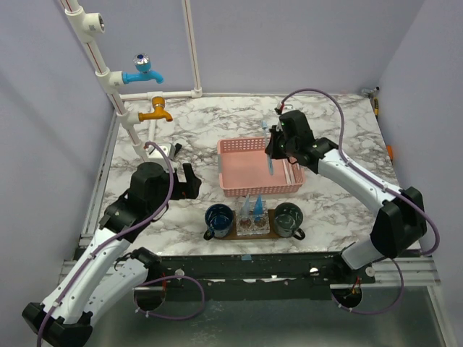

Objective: Prepare toiletry sets of a toothbrush and toothpaste on the tray

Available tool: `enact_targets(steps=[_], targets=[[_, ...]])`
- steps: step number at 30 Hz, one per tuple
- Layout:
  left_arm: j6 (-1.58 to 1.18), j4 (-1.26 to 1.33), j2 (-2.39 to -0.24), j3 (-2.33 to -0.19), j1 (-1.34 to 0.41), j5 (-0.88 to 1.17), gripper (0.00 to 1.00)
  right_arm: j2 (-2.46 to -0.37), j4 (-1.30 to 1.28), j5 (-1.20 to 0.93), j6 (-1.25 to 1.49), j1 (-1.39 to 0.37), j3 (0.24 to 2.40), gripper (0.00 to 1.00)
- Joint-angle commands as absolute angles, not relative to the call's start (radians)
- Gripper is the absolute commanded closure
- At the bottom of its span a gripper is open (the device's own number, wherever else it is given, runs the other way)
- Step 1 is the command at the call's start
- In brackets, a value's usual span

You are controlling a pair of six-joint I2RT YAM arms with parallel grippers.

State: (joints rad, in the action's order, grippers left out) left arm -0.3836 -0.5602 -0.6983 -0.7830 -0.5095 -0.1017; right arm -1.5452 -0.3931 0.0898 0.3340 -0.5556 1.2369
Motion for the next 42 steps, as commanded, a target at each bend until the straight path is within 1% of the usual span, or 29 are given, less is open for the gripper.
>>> enact_targets(steps=[1,4,6,12,18,25,34,42], targets=[[-0.390,-0.519,-0.674,-0.767,-0.502,-0.062,0.01,-1.455,-0.356,0.043,0.365,-0.566,1.220,1.00],[-0.414,-0.514,-0.673,-0.782,-0.502,-0.013,0.01,-1.394,-0.345,0.008,0.390,-0.569,1.212,1.00],[-0.424,-0.514,-0.675,-0.804,-0.502,0.031,0.01,-1.359,-0.341,-0.051,0.396,-0.578,1.209,1.00],[-0.439,-0.552,-0.698,-0.933,-0.502,0.162,0.01,-1.274,-0.326,-0.173,0.388,-0.618,1.194,1.00],[-0.435,-0.597,-0.722,-1.053,-0.502,0.334,0.01,-1.192,-0.325,-0.360,0.387,-0.639,1.175,1.00],[-0.443,-0.605,-0.720,-1.143,-0.502,0.500,0.01,-1.125,-0.341,-0.639,0.377,-0.644,1.161,1.00],[-0.476,-0.571,-0.726,-1.175,-0.502,0.678,0.01,-1.121,-0.342,-0.941,0.391,-0.684,1.157,1.00],[-0.501,-0.551,-0.727,-1.186,-0.502,0.831,0.01,-1.158,-0.335,-1.059,0.385,-0.831,1.195,1.00]])
